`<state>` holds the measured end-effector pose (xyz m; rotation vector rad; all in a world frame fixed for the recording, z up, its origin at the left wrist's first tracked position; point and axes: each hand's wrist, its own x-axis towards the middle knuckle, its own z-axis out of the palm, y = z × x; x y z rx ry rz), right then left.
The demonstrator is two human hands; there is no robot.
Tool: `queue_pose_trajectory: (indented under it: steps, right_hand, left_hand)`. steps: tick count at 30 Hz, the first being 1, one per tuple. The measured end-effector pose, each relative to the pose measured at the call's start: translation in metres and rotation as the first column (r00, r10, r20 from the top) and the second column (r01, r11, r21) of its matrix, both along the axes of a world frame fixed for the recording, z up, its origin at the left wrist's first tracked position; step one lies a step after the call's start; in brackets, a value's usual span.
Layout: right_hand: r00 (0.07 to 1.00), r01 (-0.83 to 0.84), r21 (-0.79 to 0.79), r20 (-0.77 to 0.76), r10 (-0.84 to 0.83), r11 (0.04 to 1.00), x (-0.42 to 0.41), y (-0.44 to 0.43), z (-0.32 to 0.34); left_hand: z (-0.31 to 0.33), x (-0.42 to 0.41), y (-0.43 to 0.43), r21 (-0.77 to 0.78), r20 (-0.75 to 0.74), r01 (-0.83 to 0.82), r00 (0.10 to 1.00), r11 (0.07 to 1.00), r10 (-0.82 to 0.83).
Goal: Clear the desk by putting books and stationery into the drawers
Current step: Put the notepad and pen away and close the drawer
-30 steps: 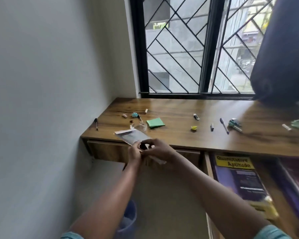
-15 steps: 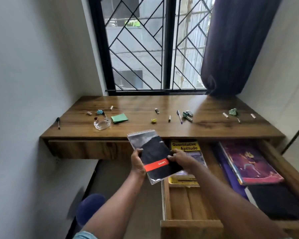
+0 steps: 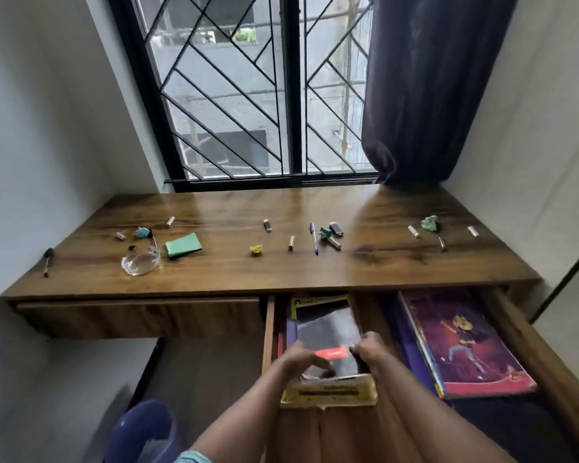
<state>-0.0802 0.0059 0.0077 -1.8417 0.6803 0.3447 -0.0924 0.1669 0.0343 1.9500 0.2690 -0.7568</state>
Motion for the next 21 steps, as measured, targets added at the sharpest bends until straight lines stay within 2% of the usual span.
queue_pose_trajectory:
  steps: [4,6,9,11,17,21]
  right_hand:
    - [0.999,-0.042,-0.030,0.014,0.043,0.999,0.021,0.001,-0.016]
    - [0.996,-0.083,-0.045,0.019,0.084,0.995,0.032,0.002,-0.026]
    - [0.988,-0.155,-0.166,-0.024,0.153,0.974,0.039,0.009,-0.024]
    - [0.984,-0.176,-0.251,-0.065,0.164,0.952,0.040,0.013,-0.023]
    - [0.981,-0.190,-0.346,-0.094,0.168,0.919,0.037,0.024,-0.028]
    - [0.989,-0.150,-0.413,-0.075,0.130,0.898,0.027,0.030,-0.027]
  left_hand:
    - [-0.012,0.021,-0.007,0.239,-0.055,0.173,0.985,0.955,-0.165]
    - [-0.016,0.029,-0.008,0.382,-0.017,0.191,0.980,0.904,-0.199]
    - [-0.034,0.042,-0.008,0.539,-0.028,0.222,0.969,0.812,-0.247]
    - [-0.032,0.039,-0.011,0.592,-0.031,0.225,0.966,0.774,-0.257]
    - [-0.033,0.038,-0.014,0.663,0.004,0.123,0.986,0.738,-0.167]
    - [-0.030,0.042,-0.018,0.747,-0.033,0.193,0.967,0.636,-0.254]
